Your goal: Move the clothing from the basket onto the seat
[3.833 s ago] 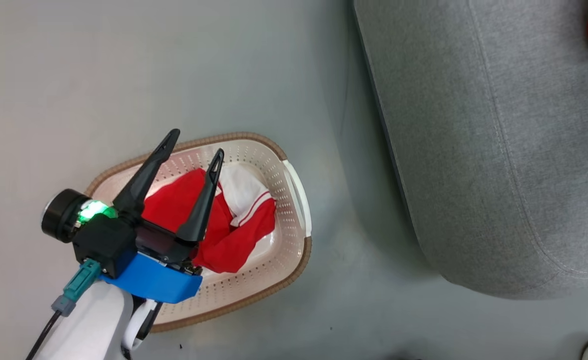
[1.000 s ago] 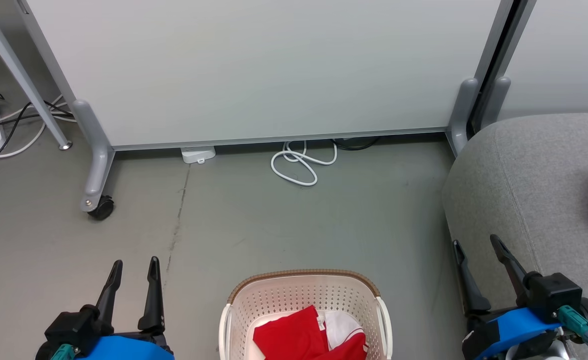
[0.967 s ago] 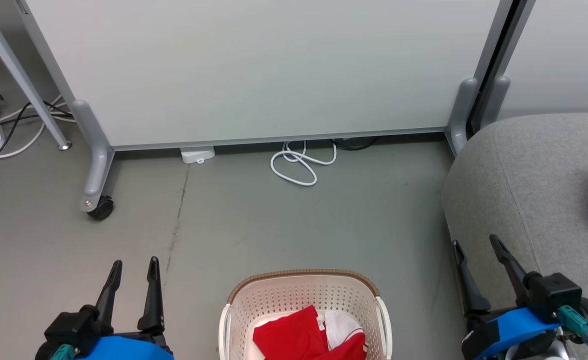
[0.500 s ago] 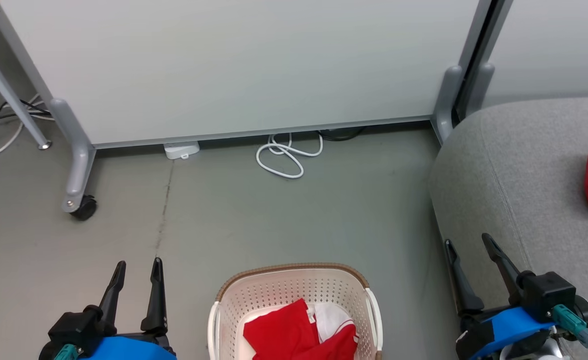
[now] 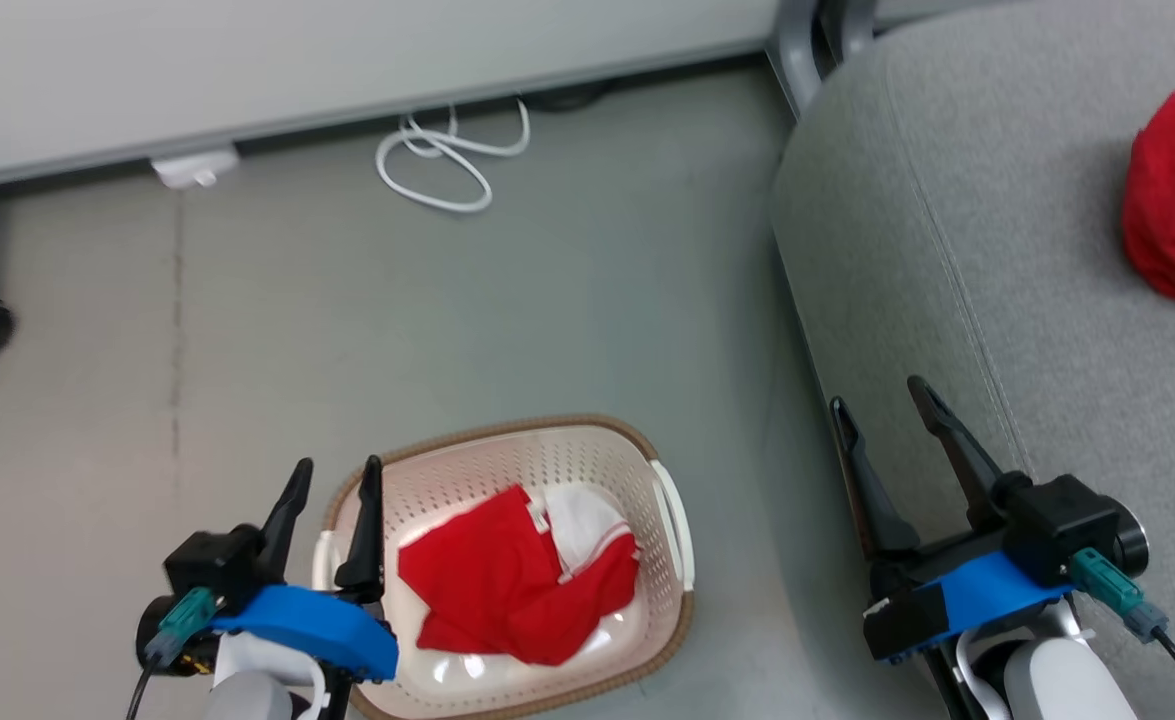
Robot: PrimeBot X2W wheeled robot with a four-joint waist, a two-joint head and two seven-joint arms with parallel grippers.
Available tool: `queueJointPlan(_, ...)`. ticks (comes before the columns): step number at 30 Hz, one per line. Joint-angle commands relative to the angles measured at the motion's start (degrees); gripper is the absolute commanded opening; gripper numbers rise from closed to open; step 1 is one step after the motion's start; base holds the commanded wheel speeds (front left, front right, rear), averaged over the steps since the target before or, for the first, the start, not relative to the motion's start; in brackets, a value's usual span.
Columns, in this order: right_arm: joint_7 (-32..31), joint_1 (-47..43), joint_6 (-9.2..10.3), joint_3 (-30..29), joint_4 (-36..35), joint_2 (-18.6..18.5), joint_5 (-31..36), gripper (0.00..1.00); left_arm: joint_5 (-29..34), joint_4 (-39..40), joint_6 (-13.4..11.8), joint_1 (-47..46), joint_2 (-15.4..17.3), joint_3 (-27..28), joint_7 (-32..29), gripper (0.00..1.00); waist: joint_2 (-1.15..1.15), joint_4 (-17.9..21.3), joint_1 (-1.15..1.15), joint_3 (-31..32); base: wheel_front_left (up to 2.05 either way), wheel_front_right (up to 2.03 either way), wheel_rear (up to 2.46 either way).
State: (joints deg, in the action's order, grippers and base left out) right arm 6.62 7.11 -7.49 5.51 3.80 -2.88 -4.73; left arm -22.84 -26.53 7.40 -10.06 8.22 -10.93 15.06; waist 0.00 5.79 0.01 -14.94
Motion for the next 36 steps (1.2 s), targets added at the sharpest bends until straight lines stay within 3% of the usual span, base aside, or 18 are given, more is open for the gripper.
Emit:
queueJointPlan(1,0.74,1.62,-0.02,0.28,-0.34,0.0,-0.51,1.0,-0.52,-2.39,0.11,-2.69,0.28,-1.22,0.16,1.0,0.0,4.44,-0.01,-6.64,0.0,0.0,0.0)
queueJointPlan(15,4.36,7.2,-0.02,3.04,-1.18,0.02,-3.02,1.0,-5.54,-19.76,0.11,-19.7,3.03,-12.88,0.15,1.0,0.0,11.25,-0.01,-24.3,0.0,0.0,0.0)
queueJointPlan(25,6.75,9.89,-0.02,4.52,0.34,0.01,-5.2,1.0,-8.65,-27.03,0.11,-28.24,4.14,-23.6,-4.76,1.0,0.0,12.96,-0.01,-31.57,0.0,0.0,0.0)
queueJointPlan(27,7.08,11.18,-0.02,5.99,0.27,0.04,-6.3,1.0,-10.31,-30.45,0.11,-29.36,6.75,-26.78,-3.77,1.0,0.0,14.44,-0.01,-33.91,0.0,0.0,0.0)
queueJointPlan(30,7.62,11.23,-0.01,5.45,1.59,-0.04,-6.33,1.0,-11.77,-29.37,0.09,-31.14,4.77,-31.81,-5.72,1.0,0.0,13.78,-0.01,-33.91,0.0,0.0,0.0)
queueJointPlan(36,8.22,12.08,-0.01,5.66,2.13,0.0,-6.66,1.0,-16.37,-27.54,0.08,-31.93,7.17,-38.66,-7.61,1.0,0.0,13.64,-0.01,-35.48,0.0,0.0,0.0)
